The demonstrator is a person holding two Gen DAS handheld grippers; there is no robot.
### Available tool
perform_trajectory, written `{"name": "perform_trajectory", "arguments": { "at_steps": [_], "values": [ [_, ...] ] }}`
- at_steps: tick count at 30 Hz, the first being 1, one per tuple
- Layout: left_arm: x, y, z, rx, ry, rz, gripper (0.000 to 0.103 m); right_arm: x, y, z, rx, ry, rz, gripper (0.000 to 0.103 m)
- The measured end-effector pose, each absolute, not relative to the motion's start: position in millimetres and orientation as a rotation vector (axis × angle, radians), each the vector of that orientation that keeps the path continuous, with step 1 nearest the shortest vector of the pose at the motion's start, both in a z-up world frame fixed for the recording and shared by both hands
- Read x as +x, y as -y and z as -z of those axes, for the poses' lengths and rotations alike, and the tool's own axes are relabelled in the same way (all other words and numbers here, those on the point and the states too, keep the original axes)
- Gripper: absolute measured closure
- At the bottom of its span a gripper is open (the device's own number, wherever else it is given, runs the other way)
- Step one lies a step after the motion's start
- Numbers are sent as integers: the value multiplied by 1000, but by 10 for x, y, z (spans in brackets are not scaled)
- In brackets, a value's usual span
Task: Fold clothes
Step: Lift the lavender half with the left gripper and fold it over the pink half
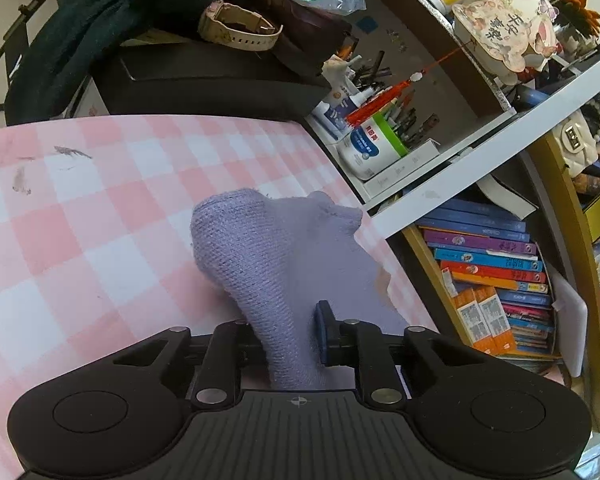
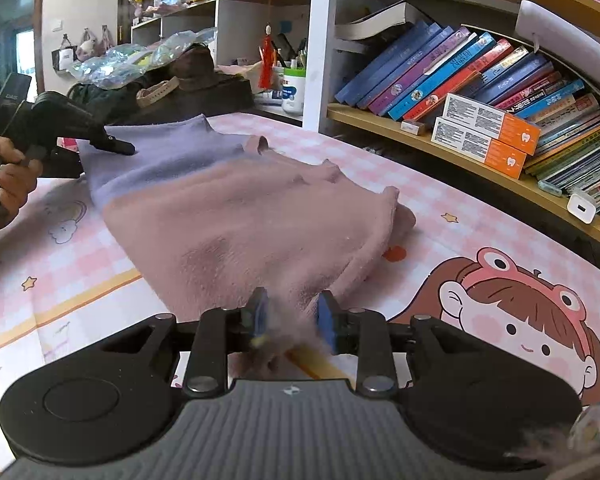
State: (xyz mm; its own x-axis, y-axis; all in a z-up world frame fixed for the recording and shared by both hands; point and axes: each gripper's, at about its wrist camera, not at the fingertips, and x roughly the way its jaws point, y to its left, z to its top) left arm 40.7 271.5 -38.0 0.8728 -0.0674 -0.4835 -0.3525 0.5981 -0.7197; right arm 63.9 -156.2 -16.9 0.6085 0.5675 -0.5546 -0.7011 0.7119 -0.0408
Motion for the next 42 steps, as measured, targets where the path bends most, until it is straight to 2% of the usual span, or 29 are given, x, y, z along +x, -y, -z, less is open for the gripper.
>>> {"name": "perform_trajectory", "arguments": {
  "at_steps": [6, 11, 22, 26, 29, 32, 42],
  "values": [
    [436, -2613, 228, -843, -493, -182, 90, 690, 1665, 177, -213, -554, -764, 70],
    [416, -2437, -16, -737, -460, -148, 91, 733, 1696, 196, -187, -570, -776, 70],
    [383, -1246, -824, -254, -374, 50, 91, 741, 1700, 204, -187, -570, -775, 70],
    [388, -514, -785, 25, -415, 137, 89, 737, 1699, 203, -187, -568, -775, 69],
    [432, -17, -516, 225, -508, 201, 82, 747, 1724, 206, -169, -576, -782, 69],
    [450, 259, -244, 337, -575, 216, 79, 761, 1750, 206, -149, -586, -786, 69],
    [351, 308, -111, 329, -579, 230, 70, 749, 1784, 215, -130, -596, -782, 67]
  ]
}}
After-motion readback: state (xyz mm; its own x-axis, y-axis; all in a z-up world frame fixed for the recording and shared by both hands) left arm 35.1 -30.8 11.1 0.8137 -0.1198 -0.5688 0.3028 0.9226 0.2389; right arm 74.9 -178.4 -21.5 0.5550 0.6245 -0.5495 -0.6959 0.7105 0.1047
